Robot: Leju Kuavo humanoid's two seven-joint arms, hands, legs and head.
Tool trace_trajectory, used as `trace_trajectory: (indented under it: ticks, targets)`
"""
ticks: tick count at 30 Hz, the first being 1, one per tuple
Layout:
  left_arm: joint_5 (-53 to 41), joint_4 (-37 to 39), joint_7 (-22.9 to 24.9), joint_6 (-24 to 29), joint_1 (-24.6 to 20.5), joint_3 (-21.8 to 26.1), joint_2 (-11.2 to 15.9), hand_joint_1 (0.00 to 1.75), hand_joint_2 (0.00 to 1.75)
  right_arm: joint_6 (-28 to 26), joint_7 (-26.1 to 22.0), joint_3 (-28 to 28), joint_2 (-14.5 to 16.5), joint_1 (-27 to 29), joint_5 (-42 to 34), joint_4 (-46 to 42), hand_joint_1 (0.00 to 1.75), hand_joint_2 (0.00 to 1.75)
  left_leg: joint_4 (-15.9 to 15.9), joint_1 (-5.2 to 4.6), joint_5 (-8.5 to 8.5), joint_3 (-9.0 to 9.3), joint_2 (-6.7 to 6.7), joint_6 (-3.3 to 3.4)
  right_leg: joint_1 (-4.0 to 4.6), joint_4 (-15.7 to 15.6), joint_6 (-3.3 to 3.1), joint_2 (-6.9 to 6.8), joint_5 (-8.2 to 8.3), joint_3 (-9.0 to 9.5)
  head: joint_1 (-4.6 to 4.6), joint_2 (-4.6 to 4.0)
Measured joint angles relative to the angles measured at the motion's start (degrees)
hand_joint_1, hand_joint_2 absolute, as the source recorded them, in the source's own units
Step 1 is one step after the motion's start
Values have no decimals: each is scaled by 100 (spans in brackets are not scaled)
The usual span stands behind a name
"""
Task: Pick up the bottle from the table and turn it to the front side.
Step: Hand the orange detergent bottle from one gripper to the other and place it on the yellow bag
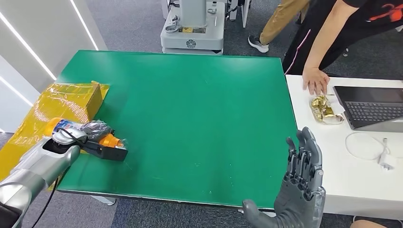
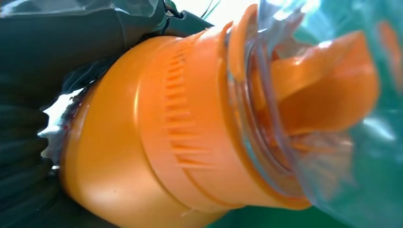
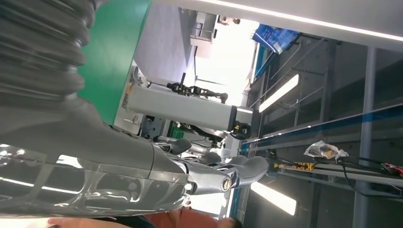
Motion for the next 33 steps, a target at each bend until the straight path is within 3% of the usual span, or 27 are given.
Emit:
trace_trajectory:
  ticks: [1, 2, 14, 27, 33]
  targets:
    - [21, 41, 50, 33, 7, 57, -23, 14, 175, -1, 9, -1, 0, -9, 1, 1, 0, 175, 0, 0, -1, 3, 0, -2, 0, 0, 0, 0, 0, 2, -1, 0]
    - [14, 74, 118, 74, 17, 111, -49, 0, 175, -2, 20, -1, 0, -19, 1, 1, 0, 175, -1, 1, -1, 5, 0, -3, 0, 1, 0, 0, 0, 4, 0, 0]
    - [-531, -85, 654, 392, 554, 907, -110, 0, 175, 17, 60, 5, -7, -82, -120, 5, 0, 175, -9, 1, -1, 43, 6, -10, 0, 11, -10, 4, -4, 35, 0, 0]
    - [-750, -774, 737, 442, 1181, 1659, 8, 0, 175, 94, 92, 5, -11, -78, -75, -4, 0, 175, -13, 2, -3, 52, 14, -15, 0, 13, -22, 14, -11, 34, -1, 0]
    - [-750, -1459, 682, 514, 1638, 2137, 27, 0, 175, 93, 156, 5, -11, -55, -4, -63, 0, 175, -13, 1, -4, 38, 14, -15, 0, 10, -22, 14, -12, 21, 0, 0]
